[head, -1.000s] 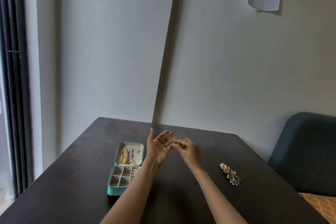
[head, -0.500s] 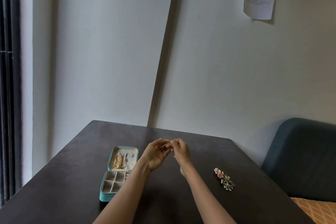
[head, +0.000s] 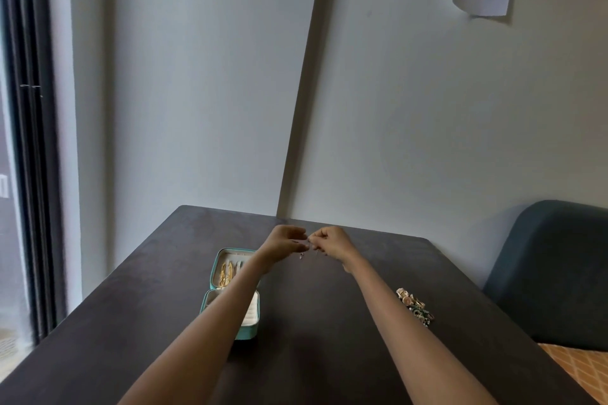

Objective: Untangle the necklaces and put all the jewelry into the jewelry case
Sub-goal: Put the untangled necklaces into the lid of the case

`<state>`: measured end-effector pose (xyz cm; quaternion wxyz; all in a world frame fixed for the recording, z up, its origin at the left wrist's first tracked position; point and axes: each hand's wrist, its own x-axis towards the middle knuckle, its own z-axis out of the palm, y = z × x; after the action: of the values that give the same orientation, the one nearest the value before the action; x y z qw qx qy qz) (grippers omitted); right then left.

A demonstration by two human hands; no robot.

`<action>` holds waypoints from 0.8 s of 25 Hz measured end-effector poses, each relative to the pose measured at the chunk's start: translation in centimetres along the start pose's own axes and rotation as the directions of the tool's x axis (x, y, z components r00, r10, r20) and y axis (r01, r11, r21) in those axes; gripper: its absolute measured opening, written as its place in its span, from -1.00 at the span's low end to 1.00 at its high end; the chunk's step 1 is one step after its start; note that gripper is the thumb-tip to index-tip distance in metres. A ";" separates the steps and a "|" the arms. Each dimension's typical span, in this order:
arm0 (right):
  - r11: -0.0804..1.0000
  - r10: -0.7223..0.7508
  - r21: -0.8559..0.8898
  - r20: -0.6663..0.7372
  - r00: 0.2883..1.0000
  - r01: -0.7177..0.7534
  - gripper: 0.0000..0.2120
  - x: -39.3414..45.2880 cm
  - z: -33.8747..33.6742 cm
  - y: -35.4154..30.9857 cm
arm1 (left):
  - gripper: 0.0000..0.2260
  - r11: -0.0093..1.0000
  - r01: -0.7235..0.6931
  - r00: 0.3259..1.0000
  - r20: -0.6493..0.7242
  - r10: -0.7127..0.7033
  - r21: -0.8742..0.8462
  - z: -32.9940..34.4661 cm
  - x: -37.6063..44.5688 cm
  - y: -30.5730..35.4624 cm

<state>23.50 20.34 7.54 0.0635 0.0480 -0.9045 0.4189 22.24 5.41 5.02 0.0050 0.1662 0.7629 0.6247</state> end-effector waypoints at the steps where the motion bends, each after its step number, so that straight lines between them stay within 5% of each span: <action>1: 1.000 -0.008 0.009 0.010 1.000 0.008 -0.87 -0.1 0.0 -0.3 | -0.72 0.999 -0.043 0.998 0.037 0.042 0.028 -0.2 -0.1 0.1; 7: 0.998 -0.054 0.046 0.020 0.998 0.053 -0.91 -0.5 0.1 -1.5 | -0.73 0.996 -0.090 0.990 -0.108 0.092 0.027 -1.1 -0.3 -0.9; 11: 0.991 -0.090 -0.095 0.066 0.994 0.096 -0.89 -0.5 -0.2 -2.3 | -0.74 0.997 -0.080 0.975 -0.210 0.075 -0.018 -2.2 -0.8 -1.1; 20: 0.985 -0.111 -0.124 0.105 0.988 0.123 -0.87 0.1 2.6 -3.4 | -0.65 0.999 -0.036 0.979 -0.201 0.029 -0.030 -5.6 -3.3 -2.9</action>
<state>23.66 16.18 8.45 0.0469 0.1172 -0.9275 0.3518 23.40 -1.23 2.78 -0.0792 0.1149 0.7460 0.6511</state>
